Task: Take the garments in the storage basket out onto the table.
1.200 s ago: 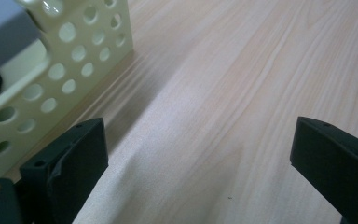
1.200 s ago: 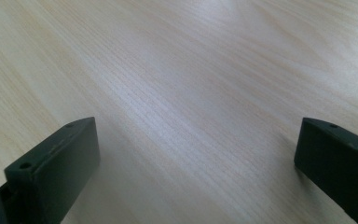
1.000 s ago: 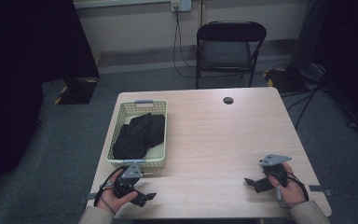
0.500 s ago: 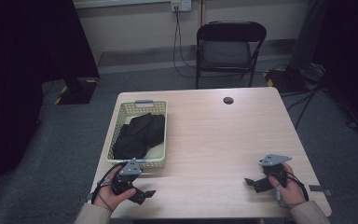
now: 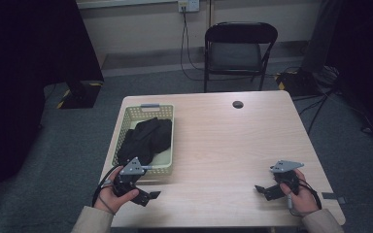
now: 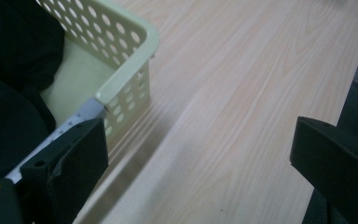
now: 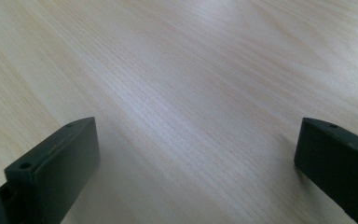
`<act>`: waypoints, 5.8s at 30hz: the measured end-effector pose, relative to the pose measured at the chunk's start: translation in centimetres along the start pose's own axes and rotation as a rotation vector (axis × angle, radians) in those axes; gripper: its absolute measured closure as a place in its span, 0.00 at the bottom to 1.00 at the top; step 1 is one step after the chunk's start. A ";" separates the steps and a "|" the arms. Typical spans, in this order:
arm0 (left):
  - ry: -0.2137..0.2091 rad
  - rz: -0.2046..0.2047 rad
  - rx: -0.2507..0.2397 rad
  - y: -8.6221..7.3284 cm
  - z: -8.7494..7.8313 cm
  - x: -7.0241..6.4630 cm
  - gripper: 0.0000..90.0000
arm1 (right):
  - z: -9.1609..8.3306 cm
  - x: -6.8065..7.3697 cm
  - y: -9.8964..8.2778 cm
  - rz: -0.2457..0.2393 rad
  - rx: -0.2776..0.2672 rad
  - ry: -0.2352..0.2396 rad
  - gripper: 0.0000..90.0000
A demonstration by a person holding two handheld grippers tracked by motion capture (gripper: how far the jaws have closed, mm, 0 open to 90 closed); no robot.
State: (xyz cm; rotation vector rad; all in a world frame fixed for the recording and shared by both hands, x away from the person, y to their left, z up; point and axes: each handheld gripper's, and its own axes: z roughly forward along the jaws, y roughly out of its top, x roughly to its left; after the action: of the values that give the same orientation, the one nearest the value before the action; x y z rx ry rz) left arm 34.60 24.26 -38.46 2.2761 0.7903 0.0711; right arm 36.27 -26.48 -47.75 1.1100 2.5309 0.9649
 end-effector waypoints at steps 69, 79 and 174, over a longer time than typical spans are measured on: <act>0.132 -0.050 -0.025 7.9 0.3 8.1 0.03 | 0.0 0.0 0.0 0.000 0.000 0.000 0.00; 0.155 -0.083 -0.008 7.9 1.5 9.8 0.03 | 0.0 0.0 0.0 0.000 0.000 0.000 0.00; 0.372 -0.244 0.331 6.0 9.5 15.2 0.68 | 0.0 0.0 0.0 0.000 0.000 0.000 0.00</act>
State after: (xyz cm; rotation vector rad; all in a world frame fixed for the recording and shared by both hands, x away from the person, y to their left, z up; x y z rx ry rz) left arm 52.63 23.58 -44.25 2.4882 1.3553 0.2751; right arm 36.27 -26.49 -47.75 1.1096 2.5310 0.9650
